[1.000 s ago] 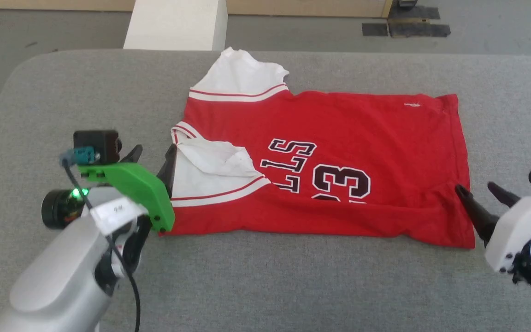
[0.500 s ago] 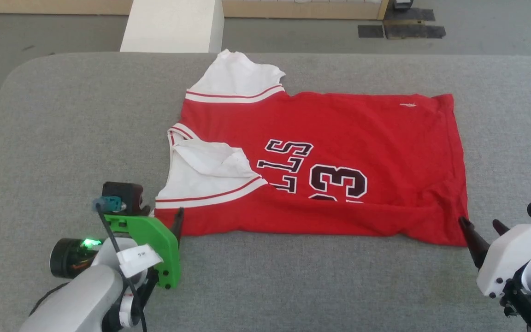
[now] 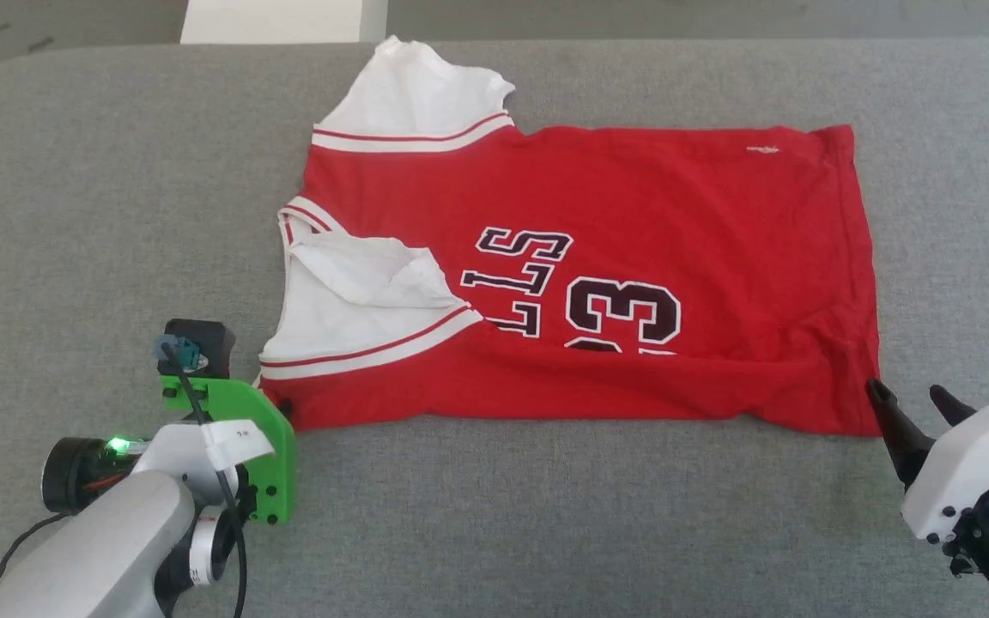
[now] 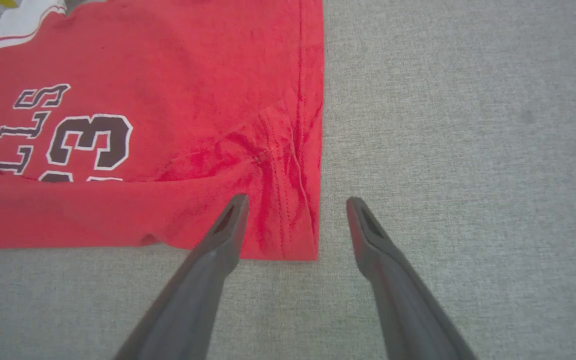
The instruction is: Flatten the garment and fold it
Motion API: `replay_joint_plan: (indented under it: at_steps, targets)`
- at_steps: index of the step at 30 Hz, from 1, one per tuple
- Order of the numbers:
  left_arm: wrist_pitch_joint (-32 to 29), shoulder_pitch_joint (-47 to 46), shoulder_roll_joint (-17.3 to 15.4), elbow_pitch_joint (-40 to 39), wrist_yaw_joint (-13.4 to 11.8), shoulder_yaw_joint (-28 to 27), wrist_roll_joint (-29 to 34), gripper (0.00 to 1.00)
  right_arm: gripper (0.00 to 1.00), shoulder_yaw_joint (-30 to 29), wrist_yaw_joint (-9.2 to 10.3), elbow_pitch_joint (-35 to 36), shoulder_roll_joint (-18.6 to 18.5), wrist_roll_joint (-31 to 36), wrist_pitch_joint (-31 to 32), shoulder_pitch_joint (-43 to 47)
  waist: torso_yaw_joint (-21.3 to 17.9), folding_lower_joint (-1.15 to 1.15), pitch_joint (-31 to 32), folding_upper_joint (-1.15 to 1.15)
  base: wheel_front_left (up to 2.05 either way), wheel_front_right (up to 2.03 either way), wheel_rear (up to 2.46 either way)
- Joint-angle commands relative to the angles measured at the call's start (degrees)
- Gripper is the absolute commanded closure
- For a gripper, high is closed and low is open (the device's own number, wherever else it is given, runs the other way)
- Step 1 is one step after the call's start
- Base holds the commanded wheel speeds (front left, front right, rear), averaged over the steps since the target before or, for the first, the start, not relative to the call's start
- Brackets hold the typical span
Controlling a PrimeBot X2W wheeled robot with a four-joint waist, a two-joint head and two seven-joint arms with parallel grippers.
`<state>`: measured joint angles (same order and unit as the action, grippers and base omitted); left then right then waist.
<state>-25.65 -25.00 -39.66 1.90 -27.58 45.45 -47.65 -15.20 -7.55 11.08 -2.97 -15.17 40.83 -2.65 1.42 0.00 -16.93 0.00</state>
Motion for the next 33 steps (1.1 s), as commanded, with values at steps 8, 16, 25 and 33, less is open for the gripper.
replay_joint_plan:
  at_steps: [8, 16, 25, 33]
  targets:
    - [-4.32, 1.08, 1.03, -0.12, 2.86, 0.69, -5.16, 1.0, 0.0, -0.82, 0.06, 0.38, 0.09, 0.05, -0.74, -1.32, -0.85, 0.0, -2.41, 0.0, 0.0, 0.0, 0.0]
    - [-0.26, 1.79, 1.92, -1.01, 2.55, -0.69, -4.89, 1.0, 0.0, -0.6, 0.06, -0.79, 0.09, 2.06, 1.72, -1.22, 0.06, 0.0, 0.7, 0.0, 0.0, 0.0, 0.0]
    - [2.98, 2.47, 1.17, -6.86, 1.02, -1.81, -3.42, 1.0, 0.0, -1.17, 0.06, -6.34, 0.09, 3.17, 6.49, -2.71, 2.26, 0.0, 1.41, 0.0, 0.0, 0.0, 0.0]
    - [2.0, 2.78, 0.11, -10.5, 0.91, -1.03, -3.01, 1.0, 0.0, -1.21, 0.06, -12.05, 0.09, 5.45, 7.53, -5.04, 3.35, 0.0, -0.88, 0.0, 0.0, 0.0, 0.0]
